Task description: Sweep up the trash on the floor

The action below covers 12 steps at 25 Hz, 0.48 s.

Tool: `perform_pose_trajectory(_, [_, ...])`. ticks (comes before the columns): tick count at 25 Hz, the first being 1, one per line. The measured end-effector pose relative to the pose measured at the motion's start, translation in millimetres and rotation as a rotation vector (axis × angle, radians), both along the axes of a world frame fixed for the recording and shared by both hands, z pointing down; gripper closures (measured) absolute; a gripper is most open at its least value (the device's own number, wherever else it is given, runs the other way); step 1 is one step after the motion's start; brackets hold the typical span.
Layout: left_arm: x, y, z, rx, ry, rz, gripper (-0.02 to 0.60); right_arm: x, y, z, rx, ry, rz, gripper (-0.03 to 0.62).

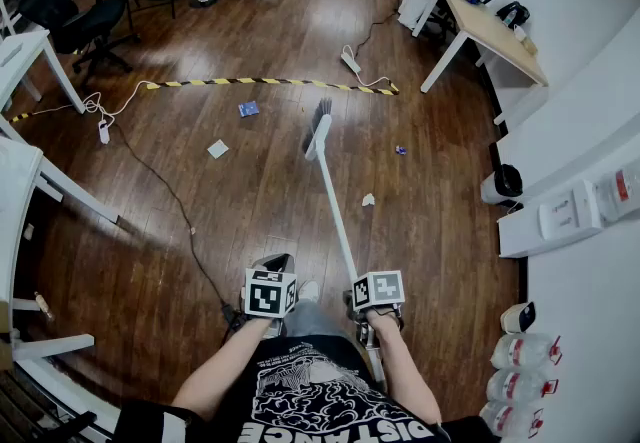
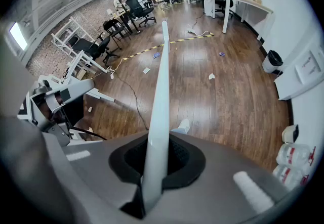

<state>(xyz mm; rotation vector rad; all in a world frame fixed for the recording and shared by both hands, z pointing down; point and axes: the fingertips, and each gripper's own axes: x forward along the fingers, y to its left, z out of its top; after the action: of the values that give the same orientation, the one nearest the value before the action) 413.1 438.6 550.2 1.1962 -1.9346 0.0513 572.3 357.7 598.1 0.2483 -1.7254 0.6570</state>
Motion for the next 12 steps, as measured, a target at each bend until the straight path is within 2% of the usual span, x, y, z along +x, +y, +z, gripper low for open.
perform_pose_trajectory(7, [-41.4, -18.8, 16.1, -0.028, 0.019, -0.02, 0.577, -38.8, -21.8, 17.3, -0.035, 0.01, -0.005, 0.569])
perform_pose_trajectory(12, [-80.9, -62.2, 21.2, -0.054, 0.021, -0.013, 0.577, -79.4, -62.3, 28.1, -0.076, 0.009, -0.009, 0.571])
